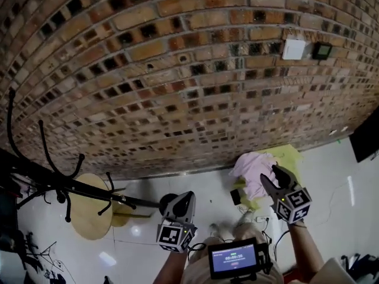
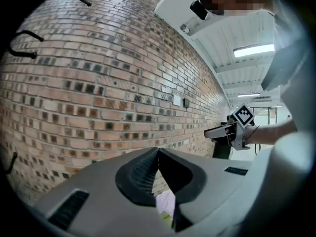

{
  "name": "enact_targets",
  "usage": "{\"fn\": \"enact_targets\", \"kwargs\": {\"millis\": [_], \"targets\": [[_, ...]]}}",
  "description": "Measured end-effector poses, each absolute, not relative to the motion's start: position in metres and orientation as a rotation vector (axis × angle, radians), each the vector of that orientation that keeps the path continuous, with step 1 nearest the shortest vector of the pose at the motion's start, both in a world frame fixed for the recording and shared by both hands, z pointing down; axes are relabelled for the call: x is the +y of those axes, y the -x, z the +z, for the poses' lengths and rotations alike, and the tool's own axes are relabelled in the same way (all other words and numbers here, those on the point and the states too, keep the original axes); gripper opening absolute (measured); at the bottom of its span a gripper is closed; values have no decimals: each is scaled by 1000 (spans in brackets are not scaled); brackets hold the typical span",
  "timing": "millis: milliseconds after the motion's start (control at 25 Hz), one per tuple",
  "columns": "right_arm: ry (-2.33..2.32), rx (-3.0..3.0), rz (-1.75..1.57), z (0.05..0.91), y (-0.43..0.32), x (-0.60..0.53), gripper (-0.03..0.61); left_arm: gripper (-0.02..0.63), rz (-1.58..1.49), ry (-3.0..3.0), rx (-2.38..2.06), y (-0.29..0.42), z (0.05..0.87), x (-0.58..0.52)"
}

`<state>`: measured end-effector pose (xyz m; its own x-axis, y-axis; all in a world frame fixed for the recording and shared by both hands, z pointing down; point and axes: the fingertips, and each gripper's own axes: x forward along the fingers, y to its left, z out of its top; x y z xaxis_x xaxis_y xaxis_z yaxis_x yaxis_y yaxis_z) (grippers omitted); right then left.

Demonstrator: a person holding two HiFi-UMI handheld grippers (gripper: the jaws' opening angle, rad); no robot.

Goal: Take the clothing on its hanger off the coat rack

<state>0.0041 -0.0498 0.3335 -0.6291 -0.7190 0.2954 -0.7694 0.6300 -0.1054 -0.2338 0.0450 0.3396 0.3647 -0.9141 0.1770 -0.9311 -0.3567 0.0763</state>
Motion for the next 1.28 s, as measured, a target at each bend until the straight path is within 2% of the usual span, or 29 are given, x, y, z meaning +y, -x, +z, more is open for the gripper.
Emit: {"fn": "enact_targets", "kwargs": {"millis": [400,440,520,800,1280], "targets": [[-1016,-2752,202,283,129,9,181,12,60,-2153,-2067,402,319,155],[-994,-2749,200,281,137,12,155,12,56,-2127,-2086,412,320,161],[-968,-2733,187,282,151,16,151,12,55,-2097,-2111,428,322,170],[-983,-2693,161,307,174,12,103,12,52,-2065,-2142,456,324,173],[-1012,-2690,138,312,188,2,103,12,40,-2112,-2077,458,332,152]]}}
